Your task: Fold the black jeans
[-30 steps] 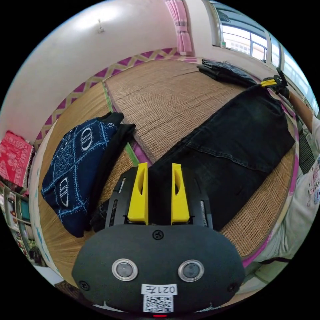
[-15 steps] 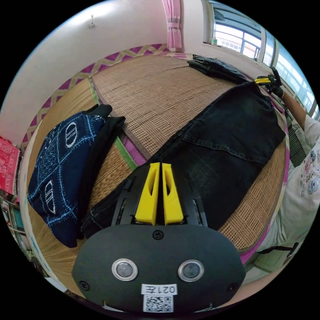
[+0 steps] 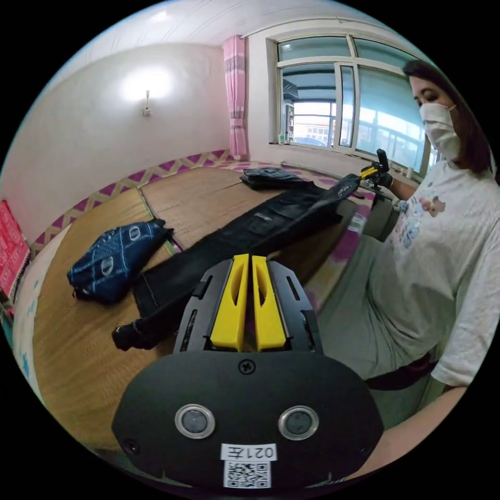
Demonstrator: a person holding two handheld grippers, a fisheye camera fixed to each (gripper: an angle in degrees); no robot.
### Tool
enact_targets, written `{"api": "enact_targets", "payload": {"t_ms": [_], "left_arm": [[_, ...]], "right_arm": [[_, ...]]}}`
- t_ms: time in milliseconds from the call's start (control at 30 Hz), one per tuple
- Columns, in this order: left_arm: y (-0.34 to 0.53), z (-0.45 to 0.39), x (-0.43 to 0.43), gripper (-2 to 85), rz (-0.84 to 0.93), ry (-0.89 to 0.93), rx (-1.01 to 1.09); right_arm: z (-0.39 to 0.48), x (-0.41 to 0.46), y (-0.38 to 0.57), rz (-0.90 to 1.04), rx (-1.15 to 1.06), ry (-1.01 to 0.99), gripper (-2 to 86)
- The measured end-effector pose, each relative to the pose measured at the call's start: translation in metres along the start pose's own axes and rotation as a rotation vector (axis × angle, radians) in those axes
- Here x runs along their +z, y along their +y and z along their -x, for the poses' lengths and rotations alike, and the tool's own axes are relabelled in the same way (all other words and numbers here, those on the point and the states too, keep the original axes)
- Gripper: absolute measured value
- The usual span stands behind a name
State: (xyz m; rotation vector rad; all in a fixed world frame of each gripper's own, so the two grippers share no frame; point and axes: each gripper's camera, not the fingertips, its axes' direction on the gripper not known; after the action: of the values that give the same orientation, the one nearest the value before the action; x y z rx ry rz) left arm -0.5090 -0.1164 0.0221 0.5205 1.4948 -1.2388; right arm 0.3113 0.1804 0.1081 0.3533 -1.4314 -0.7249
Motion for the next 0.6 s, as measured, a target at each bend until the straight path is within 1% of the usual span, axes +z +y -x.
{"api": "enact_targets", "payload": {"t_ms": [67, 167, 233, 333, 367, 400, 433, 467, 533, 567, 600], "left_arm": [[0.029, -0.010, 0.005, -1.0, 0.026, 0.024, -0.078], [0.074, -0.012, 0.021, -0.9, 0.050, 0.059, -0.240], [0.094, -0.010, 0.017, -0.9, -0.005, 0.083, -0.346], [0.091, -0.006, -0.020, -0.8, -0.122, 0.139, -0.381], [0.089, -0.005, -0.031, -0.8, -0.158, 0.128, -0.386], [0.085, 0.001, -0.051, -0.6, -0.216, 0.060, -0.414], [0.080, 0.009, -0.065, -0.3, -0.236, -0.045, -0.465], [0.076, 0.015, -0.068, -0.1, -0.219, -0.105, -0.490], [0.062, 0.042, -0.061, 2.0, -0.083, -0.273, -0.558], [0.059, 0.049, -0.055, 2.1, -0.030, -0.297, -0.574], [0.055, 0.062, -0.041, 2.4, 0.069, -0.336, -0.591]], "right_arm": [[0.018, 0.019, 0.038, 0.047, 0.056, -0.073, -0.6], [0.024, 0.053, 0.074, 0.107, 0.161, -0.115, -0.4], [0.025, 0.067, 0.087, 0.136, 0.211, -0.132, -0.1], [0.029, 0.055, 0.087, 0.146, 0.215, -0.128, 1.2], [0.029, 0.044, 0.082, 0.156, 0.196, -0.126, 1.8], [0.028, 0.038, 0.080, 0.148, 0.186, -0.128, 2.1], [0.022, 0.024, 0.075, 0.090, 0.191, -0.118, 3.4], [0.012, 0.013, 0.071, 0.011, 0.219, -0.076, 4.6], [-0.006, 0.010, 0.064, -0.059, 0.271, 0.015, 5.9], [-0.018, 0.018, 0.059, -0.050, 0.311, 0.091, 5.9], [-0.025, 0.024, 0.058, -0.029, 0.332, 0.129, 5.4]]}}
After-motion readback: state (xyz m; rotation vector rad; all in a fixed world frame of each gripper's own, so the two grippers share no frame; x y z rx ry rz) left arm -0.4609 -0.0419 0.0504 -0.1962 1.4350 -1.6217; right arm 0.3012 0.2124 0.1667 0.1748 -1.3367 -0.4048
